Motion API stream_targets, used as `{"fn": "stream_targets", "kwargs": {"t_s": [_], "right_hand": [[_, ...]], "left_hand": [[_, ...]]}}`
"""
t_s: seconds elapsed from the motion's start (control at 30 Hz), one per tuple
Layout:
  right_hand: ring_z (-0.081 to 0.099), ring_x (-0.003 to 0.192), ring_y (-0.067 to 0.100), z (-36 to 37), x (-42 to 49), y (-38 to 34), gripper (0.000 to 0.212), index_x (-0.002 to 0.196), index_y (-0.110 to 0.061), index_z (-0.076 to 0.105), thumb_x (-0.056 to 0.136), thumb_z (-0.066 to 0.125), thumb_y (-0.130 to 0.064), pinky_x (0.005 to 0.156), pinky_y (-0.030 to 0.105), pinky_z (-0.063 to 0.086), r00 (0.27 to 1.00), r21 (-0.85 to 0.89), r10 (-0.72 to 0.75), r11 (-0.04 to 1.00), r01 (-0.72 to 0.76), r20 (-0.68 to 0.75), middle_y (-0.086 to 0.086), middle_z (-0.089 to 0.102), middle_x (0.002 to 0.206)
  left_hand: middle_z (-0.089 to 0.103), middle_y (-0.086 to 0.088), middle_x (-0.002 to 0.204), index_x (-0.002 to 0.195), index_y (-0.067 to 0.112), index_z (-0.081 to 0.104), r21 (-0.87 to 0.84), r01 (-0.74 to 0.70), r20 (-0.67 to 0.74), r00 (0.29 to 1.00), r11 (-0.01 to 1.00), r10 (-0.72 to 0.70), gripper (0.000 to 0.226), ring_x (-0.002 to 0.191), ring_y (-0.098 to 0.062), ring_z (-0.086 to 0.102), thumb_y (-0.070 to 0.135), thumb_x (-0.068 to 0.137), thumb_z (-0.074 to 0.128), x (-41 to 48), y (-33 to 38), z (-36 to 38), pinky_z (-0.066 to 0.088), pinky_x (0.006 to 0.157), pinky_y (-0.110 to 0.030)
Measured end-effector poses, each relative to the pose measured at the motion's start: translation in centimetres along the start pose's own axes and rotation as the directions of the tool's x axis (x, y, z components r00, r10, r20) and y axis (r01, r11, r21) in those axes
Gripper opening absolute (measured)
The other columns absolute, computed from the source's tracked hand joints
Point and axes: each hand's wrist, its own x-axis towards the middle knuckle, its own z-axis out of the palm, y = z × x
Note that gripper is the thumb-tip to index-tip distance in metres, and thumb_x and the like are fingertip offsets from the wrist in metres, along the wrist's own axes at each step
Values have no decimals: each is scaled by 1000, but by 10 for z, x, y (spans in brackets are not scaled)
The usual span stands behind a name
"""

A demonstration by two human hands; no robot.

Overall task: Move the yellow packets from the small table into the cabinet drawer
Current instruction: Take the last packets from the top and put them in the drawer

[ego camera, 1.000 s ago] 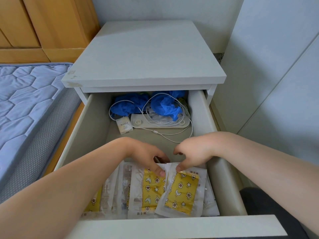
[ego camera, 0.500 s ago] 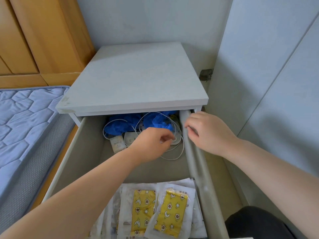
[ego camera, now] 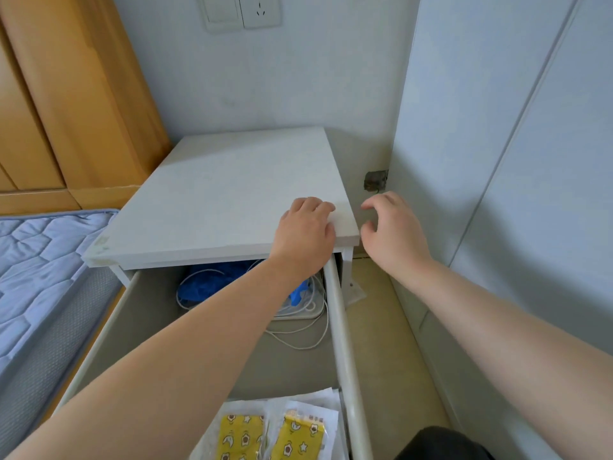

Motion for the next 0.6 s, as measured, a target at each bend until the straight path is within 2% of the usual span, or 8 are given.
{"fn": "stream_targets", "kwargs": {"t_s": [0.1,0.23,0.4,0.6], "right_hand": [[46,117,21,1,19,15,32,120,-10,54,88,49,-10,85,30,42,993,0,112,994,-112,46,4,51,123],[48,112,25,6,45,38,32,120,-9,53,88,49,-11,83,33,43,975,-15,204,979,-203,85,7,50,125],[46,116,26,12,60,68,34,122,-7,53,88,49,-11,86,32,39,958,-19,268,963,-268,103,9,50,127],[48,115,26,18,65,95,34,121,-8,53,88,48,-12,83,29,37,908,-11,381,923,-385,175,9,51,126]], "left_hand": [[37,-5,146,143,16,35,108,137,172,973,985,-154,46,137,-23,27,31,99,32,31,7,7,25,110,-38],[25,-7,153,146,21,28,223,142,305,929,964,-207,53,141,-24,18,43,98,25,67,9,19,20,110,-45],[16,-3,157,150,29,18,232,146,333,917,962,-220,64,145,-22,9,49,91,32,87,6,25,11,114,-50],[31,-1,149,146,25,28,219,201,253,933,955,-254,63,139,-22,22,42,86,38,104,3,32,20,110,-48]]}}
